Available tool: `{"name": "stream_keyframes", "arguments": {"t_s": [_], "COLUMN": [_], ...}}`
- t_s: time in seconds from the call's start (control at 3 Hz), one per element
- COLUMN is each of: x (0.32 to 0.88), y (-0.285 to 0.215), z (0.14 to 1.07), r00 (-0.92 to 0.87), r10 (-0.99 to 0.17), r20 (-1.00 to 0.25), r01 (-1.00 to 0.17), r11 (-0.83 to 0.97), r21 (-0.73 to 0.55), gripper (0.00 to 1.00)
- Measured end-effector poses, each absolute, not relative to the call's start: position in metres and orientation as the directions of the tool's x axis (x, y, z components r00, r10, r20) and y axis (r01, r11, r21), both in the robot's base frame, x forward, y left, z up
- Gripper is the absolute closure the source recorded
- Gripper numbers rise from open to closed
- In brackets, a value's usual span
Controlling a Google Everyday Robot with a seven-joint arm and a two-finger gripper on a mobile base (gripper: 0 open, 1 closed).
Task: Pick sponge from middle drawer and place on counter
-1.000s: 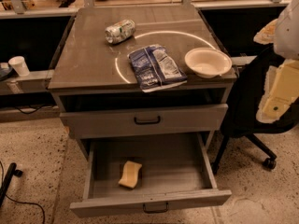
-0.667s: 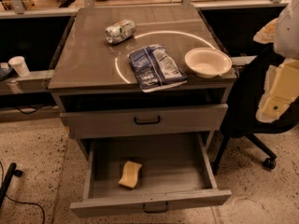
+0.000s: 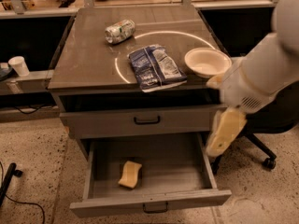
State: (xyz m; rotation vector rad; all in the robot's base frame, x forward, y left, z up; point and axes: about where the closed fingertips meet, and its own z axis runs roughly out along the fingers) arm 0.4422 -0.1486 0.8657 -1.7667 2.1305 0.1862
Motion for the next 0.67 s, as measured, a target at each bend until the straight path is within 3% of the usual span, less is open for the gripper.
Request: {"name": "stream_keyframes", "arguments": {"t_s": [0.33, 0.67], "x": [0.4359, 0.4355], "y": [-0.1336, -0.1328], "z": [0.7852, 0.7811], "r00": [-0.11, -0.101], "r10": [-0.91, -0.912], "r20": [-0.4, -0.397], "r01": [-0.987, -0.988], "r11": [0.147, 0.138], "r21": [-0.064, -0.066], "gripper": [0.0, 0.0]}}
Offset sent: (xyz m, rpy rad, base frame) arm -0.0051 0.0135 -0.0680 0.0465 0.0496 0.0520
